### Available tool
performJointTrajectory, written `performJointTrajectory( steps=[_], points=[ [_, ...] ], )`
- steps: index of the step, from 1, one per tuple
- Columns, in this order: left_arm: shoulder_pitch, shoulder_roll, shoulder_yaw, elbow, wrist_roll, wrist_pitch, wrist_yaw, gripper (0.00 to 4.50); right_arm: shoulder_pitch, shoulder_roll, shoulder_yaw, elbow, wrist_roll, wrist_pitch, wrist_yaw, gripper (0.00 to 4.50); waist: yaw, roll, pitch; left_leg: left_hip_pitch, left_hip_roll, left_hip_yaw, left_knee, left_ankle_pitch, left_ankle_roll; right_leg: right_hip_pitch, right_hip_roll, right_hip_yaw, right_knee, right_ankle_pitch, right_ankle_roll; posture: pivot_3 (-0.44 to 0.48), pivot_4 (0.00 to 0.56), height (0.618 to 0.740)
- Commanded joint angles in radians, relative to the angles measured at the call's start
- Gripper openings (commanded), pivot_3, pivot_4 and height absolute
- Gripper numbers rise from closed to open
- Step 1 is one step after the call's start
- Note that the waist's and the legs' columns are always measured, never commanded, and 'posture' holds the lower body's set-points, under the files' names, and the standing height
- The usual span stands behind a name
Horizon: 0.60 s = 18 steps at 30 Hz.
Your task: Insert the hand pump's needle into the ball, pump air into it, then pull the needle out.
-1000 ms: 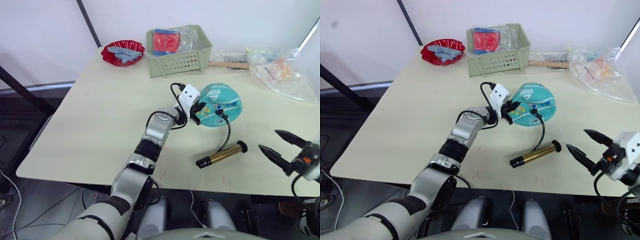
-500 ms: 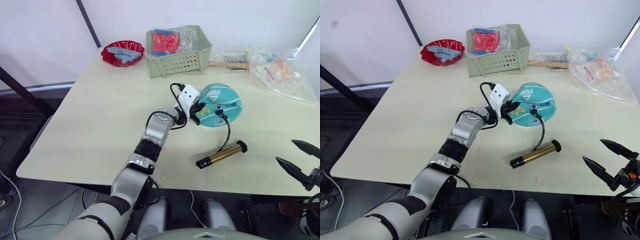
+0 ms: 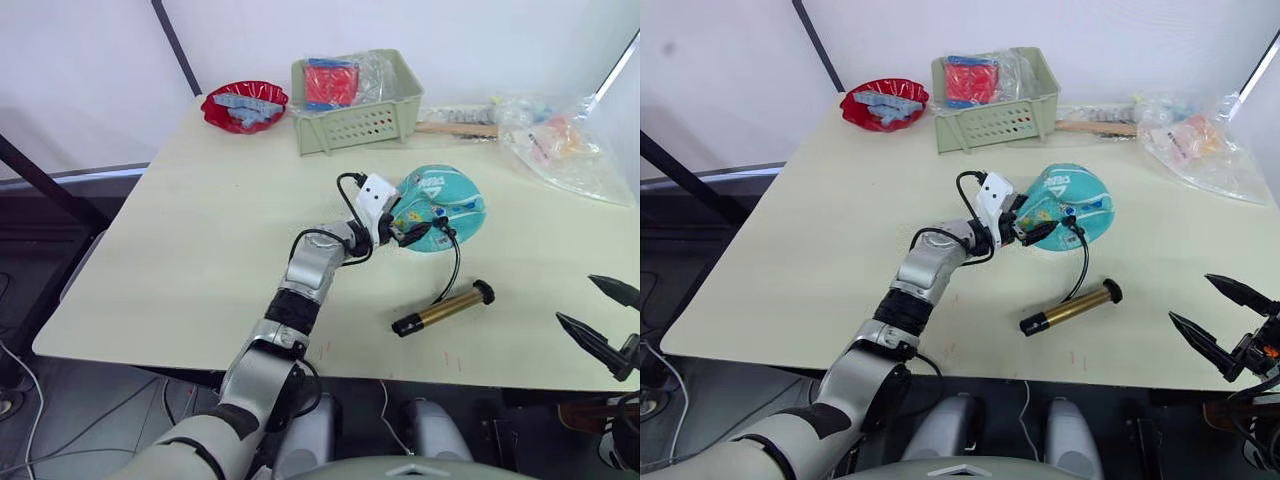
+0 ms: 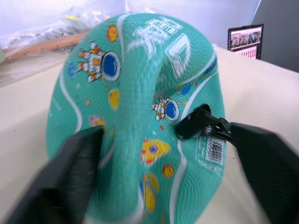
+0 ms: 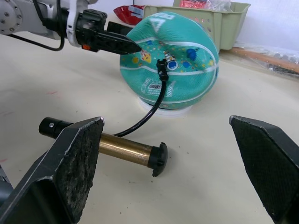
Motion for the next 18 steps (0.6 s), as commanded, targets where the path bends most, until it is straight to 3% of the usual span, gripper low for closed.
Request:
performJointTrajectory(
  steps=[1,7,18],
  points=[
    [0.000,0.015,0.014,-0.129,-0.033,0.031,-0.003,4.43,-0.005,0.001,-0.002,-0.012,0.015,-0.033,0.004,4.50,0.000,0.000,0.000,0.000,0.000,0.000,0.000,0.000,0.000,0.000,0.000,0.000,0.001,0.000,0.000,0.000,0.150,0.738],
    [0.064,0.083,0.037,-0.304,-0.090,0.089,-0.027,4.43,-0.013,0.013,0.025,-0.005,0.006,-0.056,-0.006,4.50,-0.001,0.001,0.000,0.002,0.000,0.001,0.001,0.001,-0.001,0.000,0.000,0.001,0.003,0.000,0.000,0.000,0.150,0.738],
    [0.324,0.280,0.120,-0.522,-0.218,0.079,-0.147,4.43,-0.091,0.016,0.072,0.096,-0.046,-0.136,-0.020,4.50,-0.003,0.001,0.003,0.014,0.002,0.008,0.001,0.001,-0.001,0.005,0.000,0.009,0.010,-0.003,-0.005,0.000,0.150,0.738]
  ],
)
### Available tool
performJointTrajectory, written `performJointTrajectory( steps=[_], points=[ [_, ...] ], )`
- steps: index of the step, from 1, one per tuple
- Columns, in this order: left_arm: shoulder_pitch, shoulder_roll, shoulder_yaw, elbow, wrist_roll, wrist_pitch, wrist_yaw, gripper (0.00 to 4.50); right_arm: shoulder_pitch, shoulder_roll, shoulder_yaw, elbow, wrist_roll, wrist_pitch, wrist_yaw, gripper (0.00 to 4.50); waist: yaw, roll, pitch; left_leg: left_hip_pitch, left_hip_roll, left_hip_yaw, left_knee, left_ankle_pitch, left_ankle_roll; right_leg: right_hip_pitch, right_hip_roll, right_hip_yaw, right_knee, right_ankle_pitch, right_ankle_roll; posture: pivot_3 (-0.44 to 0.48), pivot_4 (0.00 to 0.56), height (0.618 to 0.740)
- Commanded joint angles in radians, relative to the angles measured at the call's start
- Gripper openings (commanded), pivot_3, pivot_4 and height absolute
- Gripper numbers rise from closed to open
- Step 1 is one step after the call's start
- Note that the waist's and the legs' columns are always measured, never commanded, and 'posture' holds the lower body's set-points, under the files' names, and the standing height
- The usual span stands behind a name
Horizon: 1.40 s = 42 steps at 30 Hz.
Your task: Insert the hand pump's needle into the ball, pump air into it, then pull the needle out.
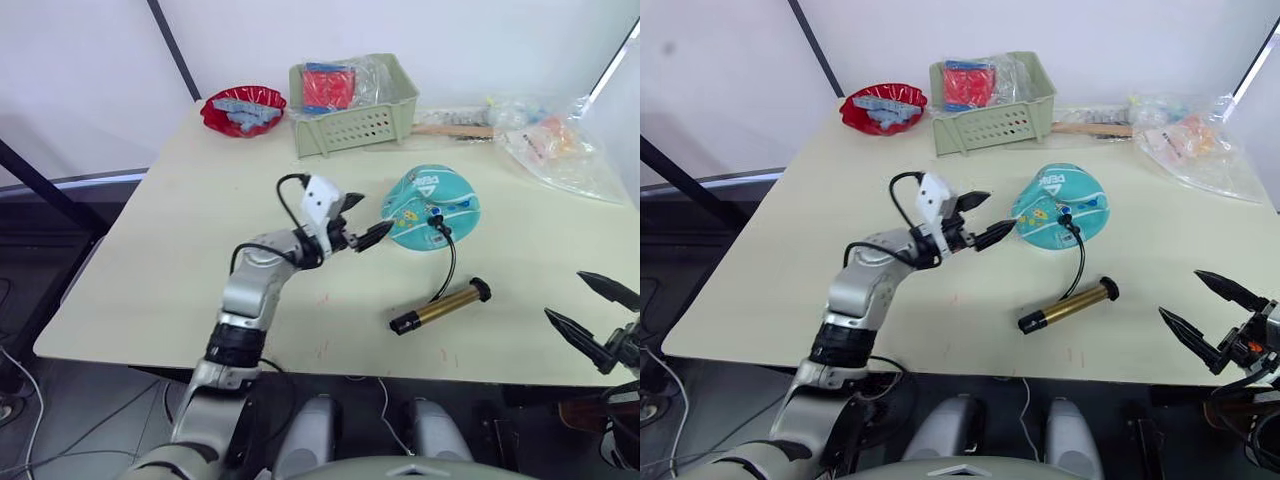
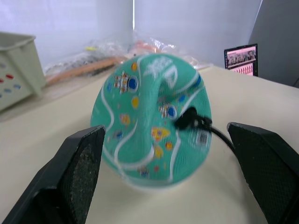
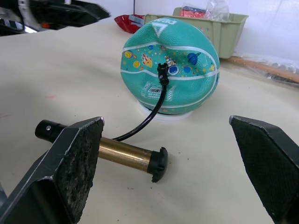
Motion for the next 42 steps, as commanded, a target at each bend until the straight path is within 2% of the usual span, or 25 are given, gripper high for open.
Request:
performJointTrajectory(
  steps=[1,6,14,21,33,42],
  points=[
    [0.059,0.060,0.045,-0.079,-0.045,-0.037,-0.050,4.43,-0.027,-0.007,-0.001,0.018,-0.005,-0.044,-0.008,4.50,-0.001,0.000,0.000,0.000,0.000,0.000,0.000,0.000,0.000,0.000,0.000,0.000,0.000,0.000,0.000,0.000,0.150,0.738],
    [0.183,0.161,0.087,-0.101,-0.056,-0.095,-0.094,4.43,-0.028,-0.014,0.009,0.048,-0.011,-0.060,0.007,4.50,0.003,-0.001,0.001,0.001,0.003,0.002,0.000,0.000,0.000,0.000,0.000,0.002,0.000,0.000,-0.001,0.000,0.150,0.738],
    [0.425,0.305,0.242,-0.147,-0.134,-0.158,-0.192,4.43,0.007,-0.011,0.012,0.093,-0.028,-0.118,0.034,4.50,0.003,-0.002,0.003,0.001,0.006,0.007,-0.002,0.000,0.000,-0.003,-0.001,0.005,0.000,-0.001,-0.002,0.000,0.150,0.738],
    [0.590,0.387,0.343,-0.058,-0.129,-0.288,-0.283,4.43,0.046,-0.030,-0.017,0.134,-0.021,-0.126,0.044,4.50,0.004,-0.003,0.004,0.002,0.006,0.012,-0.001,0.000,0.000,-0.004,-0.004,0.009,0.000,-0.001,-0.002,0.000,0.150,0.738],
    [0.662,0.438,0.419,0.010,-0.138,-0.363,-0.318,4.43,0.077,-0.061,-0.056,0.206,-0.017,-0.156,0.077,4.50,0.004,-0.007,0.008,0.001,0.008,0.013,-0.002,0.000,0.000,-0.006,-0.008,0.010,0.000,-0.001,-0.002,0.000,0.150,0.738],
    [0.628,0.421,0.337,-0.018,-0.119,-0.360,-0.323,4.43,0.087,-0.079,-0.048,0.184,-0.010,-0.155,0.086,4.50,0.005,-0.006,0.009,0.001,0.008,0.013,-0.002,0.000,0.000,-0.006,-0.008,0.010,0.000,-0.001,-0.002,0.000,0.150,0.738]
  ],
)
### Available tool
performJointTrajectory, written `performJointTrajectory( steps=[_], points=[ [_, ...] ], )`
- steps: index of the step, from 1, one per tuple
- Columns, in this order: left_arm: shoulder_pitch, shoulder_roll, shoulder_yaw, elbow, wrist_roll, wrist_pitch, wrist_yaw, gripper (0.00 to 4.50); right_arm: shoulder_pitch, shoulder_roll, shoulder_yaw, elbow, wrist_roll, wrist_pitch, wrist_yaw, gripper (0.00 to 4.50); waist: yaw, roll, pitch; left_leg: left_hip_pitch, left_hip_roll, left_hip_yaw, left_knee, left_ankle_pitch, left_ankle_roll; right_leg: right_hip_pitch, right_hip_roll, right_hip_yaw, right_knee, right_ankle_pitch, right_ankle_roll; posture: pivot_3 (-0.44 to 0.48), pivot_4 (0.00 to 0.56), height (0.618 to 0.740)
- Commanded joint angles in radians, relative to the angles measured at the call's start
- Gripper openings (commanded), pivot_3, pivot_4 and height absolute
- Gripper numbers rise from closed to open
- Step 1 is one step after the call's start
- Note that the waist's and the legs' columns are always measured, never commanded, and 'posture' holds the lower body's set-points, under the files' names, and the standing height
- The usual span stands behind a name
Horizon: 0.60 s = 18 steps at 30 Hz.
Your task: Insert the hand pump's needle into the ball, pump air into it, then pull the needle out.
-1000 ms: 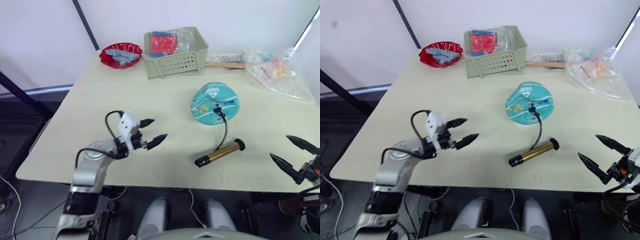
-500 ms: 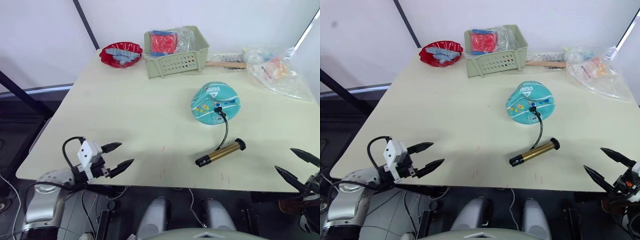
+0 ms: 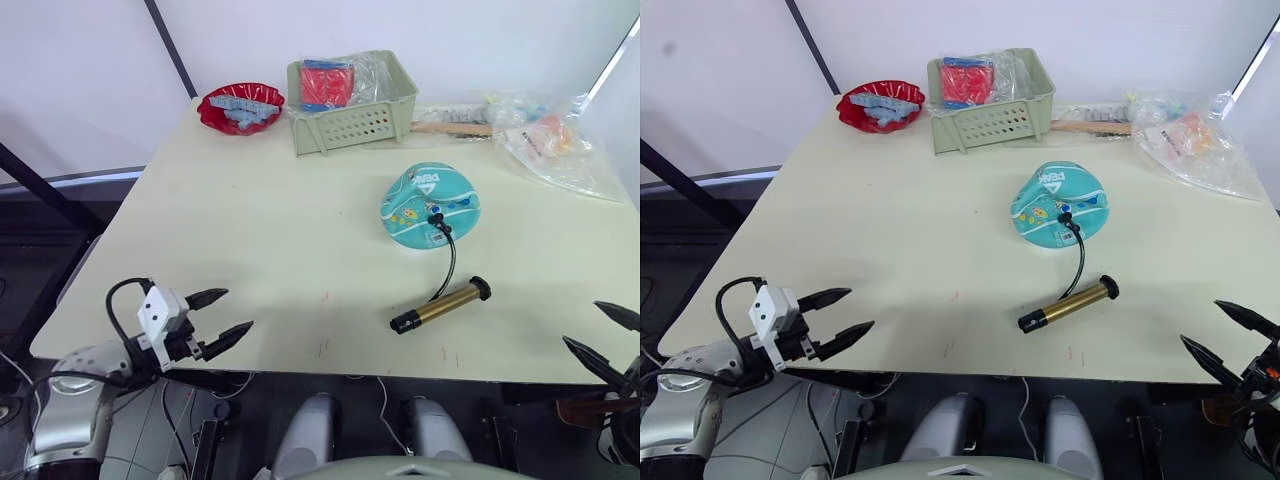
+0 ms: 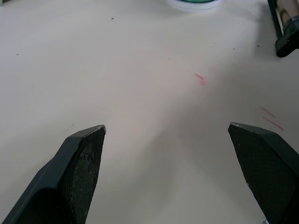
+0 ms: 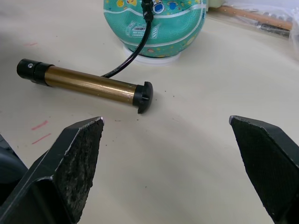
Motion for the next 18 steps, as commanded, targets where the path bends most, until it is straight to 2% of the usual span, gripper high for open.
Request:
performJointTrajectory(
  steps=[1,6,13,18],
  points=[
    [-0.026,0.003,-0.036,-0.058,-0.007,-0.008,-0.011,4.43,0.013,-0.019,-0.028,-0.048,0.028,-0.011,0.016,4.50,0.000,0.000,0.000,0.000,0.000,0.000,0.000,0.000,0.000,0.000,0.000,0.000,0.000,0.000,0.000,0.000,0.150,0.738],
    [-0.124,0.000,-0.139,-0.133,-0.008,0.037,-0.018,4.43,0.032,-0.018,-0.011,-0.118,0.047,0.027,0.027,4.50,0.001,0.000,0.001,0.000,0.000,0.000,0.000,0.000,0.000,0.000,0.000,0.000,0.000,0.000,0.000,0.000,0.150,0.738],
    [-0.373,-0.016,-0.356,-0.202,-0.017,0.226,-0.062,4.43,0.065,-0.013,-0.004,-0.206,0.078,0.065,0.044,4.50,0.000,0.000,0.001,-0.001,-0.002,0.000,0.000,0.000,0.000,0.000,0.004,-0.001,0.000,0.000,0.000,0.000,0.150,0.738],
    [-0.464,-0.023,-0.440,-0.204,0.008,0.277,-0.084,4.43,0.062,-0.011,-0.004,-0.239,0.088,0.081,0.033,4.50,-0.011,0.000,0.002,-0.001,-0.001,0.000,0.000,0.000,0.000,0.000,0.007,0.000,0.000,0.000,0.001,0.000,0.150,0.738]
  ],
)
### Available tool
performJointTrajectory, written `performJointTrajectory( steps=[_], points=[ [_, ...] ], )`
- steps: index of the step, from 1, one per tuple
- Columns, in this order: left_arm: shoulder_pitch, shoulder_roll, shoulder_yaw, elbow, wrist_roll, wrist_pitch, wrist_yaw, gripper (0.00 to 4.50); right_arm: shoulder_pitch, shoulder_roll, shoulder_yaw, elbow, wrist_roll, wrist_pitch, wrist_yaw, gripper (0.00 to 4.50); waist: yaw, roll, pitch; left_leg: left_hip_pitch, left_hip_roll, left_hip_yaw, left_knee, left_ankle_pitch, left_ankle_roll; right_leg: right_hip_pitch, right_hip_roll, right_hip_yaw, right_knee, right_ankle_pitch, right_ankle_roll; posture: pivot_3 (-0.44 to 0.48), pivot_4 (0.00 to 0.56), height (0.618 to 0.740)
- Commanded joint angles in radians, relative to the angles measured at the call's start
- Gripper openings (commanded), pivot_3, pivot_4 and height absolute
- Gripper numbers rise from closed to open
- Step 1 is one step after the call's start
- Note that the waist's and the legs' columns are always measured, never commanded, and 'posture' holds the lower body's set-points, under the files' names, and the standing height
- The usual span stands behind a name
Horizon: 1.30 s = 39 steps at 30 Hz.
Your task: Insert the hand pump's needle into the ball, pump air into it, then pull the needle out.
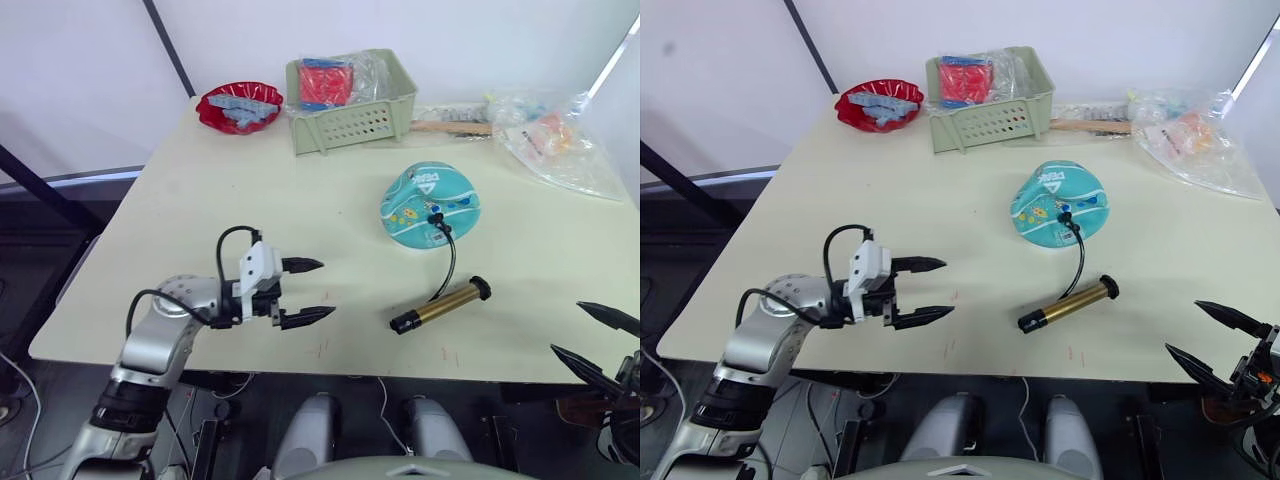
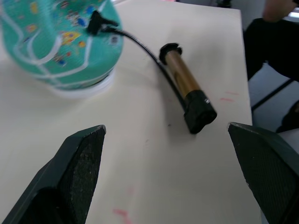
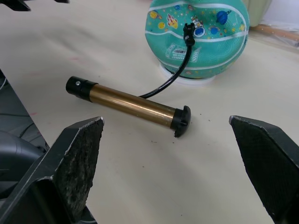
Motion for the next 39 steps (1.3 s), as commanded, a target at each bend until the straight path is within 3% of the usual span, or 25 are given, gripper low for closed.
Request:
performJointTrajectory(
  steps=[1,6,15,24,39],
  points=[
    [-0.096,-0.033,-0.100,-0.008,0.044,0.042,-0.014,4.43,-0.007,-0.008,-0.012,-0.053,0.024,0.004,-0.007,4.50,-0.001,0.000,0.001,0.000,0.000,0.000,0.000,0.000,0.000,0.000,0.000,0.000,0.000,0.000,0.000,0.000,0.150,0.738],
    [-0.244,-0.162,-0.240,0.067,0.120,0.094,0.018,4.43,-0.027,-0.008,0.001,-0.062,0.017,-0.002,-0.003,4.50,0.011,-0.001,0.002,-0.001,-0.002,-0.001,0.003,0.000,0.000,0.002,0.002,0.000,0.000,-0.001,0.005,0.000,0.150,0.738],
    [-0.410,-0.335,-0.344,0.169,0.163,0.185,0.054,4.43,-0.043,-0.022,-0.007,-0.050,0.027,0.012,0.024,4.50,0.006,-0.002,0.003,-0.001,-0.005,-0.001,0.002,0.000,0.000,0.001,0.002,0.002,0.000,0.002,0.007,0.000,0.150,0.738],
    [-0.473,-0.485,-0.441,0.257,0.250,0.256,0.136,4.43,-0.057,-0.033,-0.010,-0.009,0.018,-0.002,0.057,4.50,0.008,-0.002,0.004,-0.002,-0.007,0.000,0.002,0.000,0.000,0.001,0.001,0.003,0.000,0.003,0.008,0.000,0.150,0.738],
    [-0.506,-0.624,-0.538,0.424,0.386,0.330,0.267,4.43,-0.052,-0.013,-0.004,0.003,0.003,-0.033,0.060,4.50,0.007,-0.003,0.004,-0.002,-0.007,0.000,0.002,0.000,0.000,0.000,0.001,0.004,0.000,0.002,0.008,0.000,0.150,0.738]
  ],
)
